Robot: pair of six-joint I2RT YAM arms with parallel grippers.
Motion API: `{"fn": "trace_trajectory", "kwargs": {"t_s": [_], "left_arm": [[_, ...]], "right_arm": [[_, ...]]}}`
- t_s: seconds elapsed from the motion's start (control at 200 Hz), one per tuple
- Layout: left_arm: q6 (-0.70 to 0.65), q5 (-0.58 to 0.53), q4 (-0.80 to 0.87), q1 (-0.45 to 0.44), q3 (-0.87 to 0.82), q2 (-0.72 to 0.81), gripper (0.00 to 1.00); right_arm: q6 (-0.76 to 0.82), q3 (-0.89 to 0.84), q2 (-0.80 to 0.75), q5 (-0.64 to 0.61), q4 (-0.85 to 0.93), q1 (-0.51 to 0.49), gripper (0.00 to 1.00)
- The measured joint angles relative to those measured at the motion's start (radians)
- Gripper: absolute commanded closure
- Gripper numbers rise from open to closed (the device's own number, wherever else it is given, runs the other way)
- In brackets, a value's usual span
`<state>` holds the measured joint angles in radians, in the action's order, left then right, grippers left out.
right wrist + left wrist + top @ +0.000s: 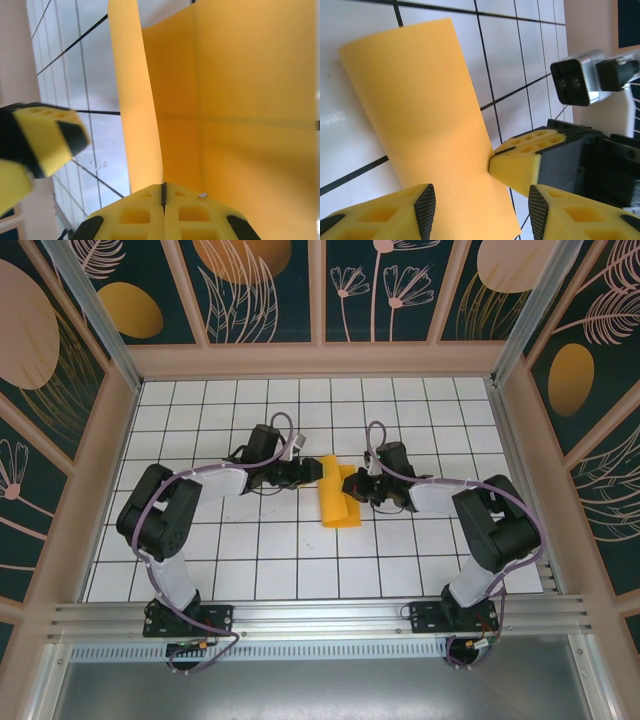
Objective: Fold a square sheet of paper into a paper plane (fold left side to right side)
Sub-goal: First fold in half a square sheet of paper at the center of the table, then hold the square sheet of paper at the center of the table.
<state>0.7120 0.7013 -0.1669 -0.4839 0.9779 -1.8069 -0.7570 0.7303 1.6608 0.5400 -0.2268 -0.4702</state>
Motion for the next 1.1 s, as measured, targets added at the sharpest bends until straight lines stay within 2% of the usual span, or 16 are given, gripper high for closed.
{"fn": "trace_trajectory", "kwargs": {"t_s": [0.225, 0.425, 0.651, 1.101], "left_arm": [[0.011, -0.060, 0.026, -0.001, -0.008, 0.010, 0.44], [0.027, -0.085, 0.056, -0.036, 0.018, -0.060, 0.44], [0.048, -0.111, 0.082, -0.087, 0.078, -0.132, 0.48], [0.064, -0.150, 0.134, -0.092, 0.129, -0.175, 0.56]], "right_arm": [[0.019, -0.012, -0.019, -0.046, 0.037, 0.020, 1.00], [0.026, -0.013, -0.020, -0.077, 0.078, 0.029, 1.00], [0.028, -0.025, -0.020, -0.096, 0.099, 0.039, 1.00], [0.049, -0.026, -0.020, -0.101, 0.116, 0.050, 0.97]]}}
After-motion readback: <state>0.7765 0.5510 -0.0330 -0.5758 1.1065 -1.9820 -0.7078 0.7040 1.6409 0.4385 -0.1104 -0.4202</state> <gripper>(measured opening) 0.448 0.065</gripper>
